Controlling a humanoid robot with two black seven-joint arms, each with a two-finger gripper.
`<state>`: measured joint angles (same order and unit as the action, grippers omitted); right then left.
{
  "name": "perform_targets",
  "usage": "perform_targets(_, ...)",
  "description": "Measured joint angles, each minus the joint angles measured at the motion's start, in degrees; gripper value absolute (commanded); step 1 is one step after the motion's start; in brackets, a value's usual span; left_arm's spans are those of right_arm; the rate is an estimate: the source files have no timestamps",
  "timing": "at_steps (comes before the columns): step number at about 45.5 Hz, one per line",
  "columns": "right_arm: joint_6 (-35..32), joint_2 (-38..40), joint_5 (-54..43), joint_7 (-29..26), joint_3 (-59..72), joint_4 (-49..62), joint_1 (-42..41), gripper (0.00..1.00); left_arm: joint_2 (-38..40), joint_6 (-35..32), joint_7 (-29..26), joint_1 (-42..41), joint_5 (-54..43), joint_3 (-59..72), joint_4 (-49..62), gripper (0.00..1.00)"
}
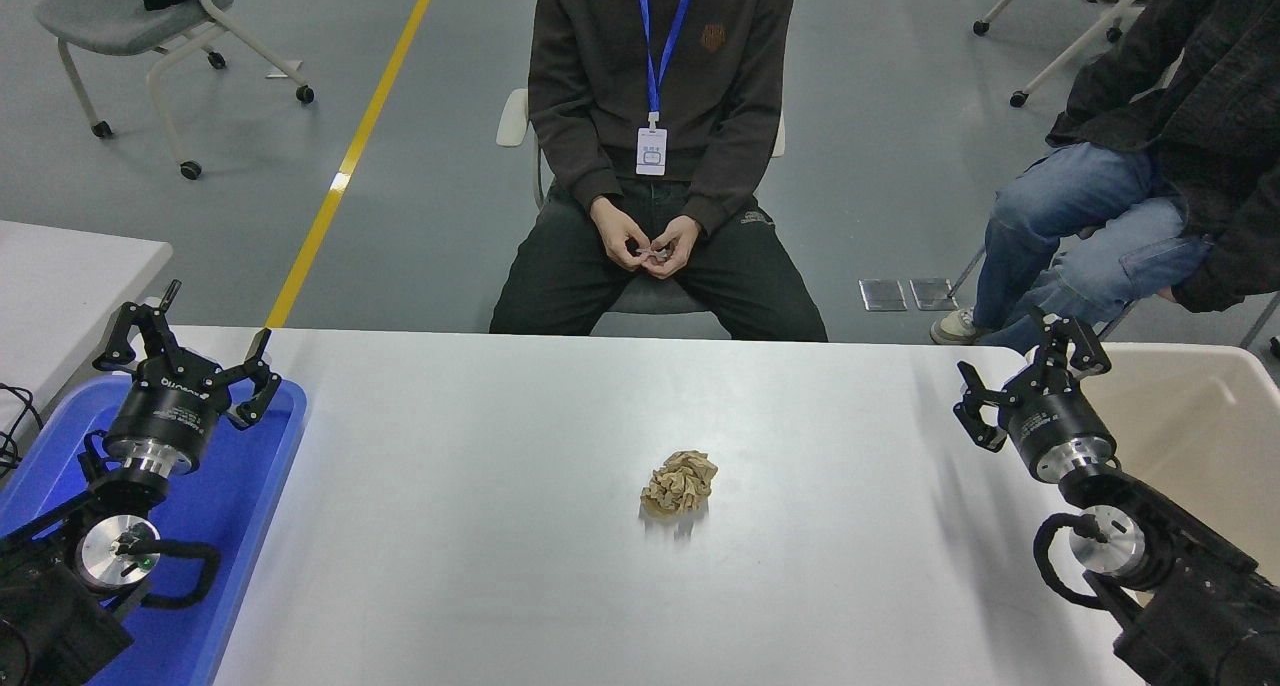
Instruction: Clean the table surface
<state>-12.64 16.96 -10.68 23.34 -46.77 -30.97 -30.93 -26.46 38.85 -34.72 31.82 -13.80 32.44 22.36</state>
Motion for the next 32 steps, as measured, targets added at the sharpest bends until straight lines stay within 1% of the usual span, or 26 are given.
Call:
perform_targets(8,0.26,1.95,-0.07,-0.03,2.37,-2.85,-0.17,1.0,0.0,0.0,0.07,0.0,0.0,0.0,0.01,1.0)
perform_targets(13,0.54,4.84,-0.28,-0.08,4.94,-8.1,-0.18,1.0,0.0,0.0,0.07,0.0,0.0,0.0,-0.01,1.0)
perform_targets(18,2.3,7.47,-0.72,-0.46,8.28,-13.69,-0.9,1.0,0.0,0.0,0.06,0.0,0.0,0.0,-0.01,1.0)
perform_targets(24,6.35,10.1,-3.47,-2.71,12.46,-20.74,-2.56,1.0,0.01,0.0,0.03,0.0,0.0,0.0,0.0,1.0)
perform_targets(32,10.78,12.05,-8.8,-7.74,15.42,-29.73,-3.97,1.0,0.01,0.0,0.03,0.0,0.0,0.0,0.01,1.0)
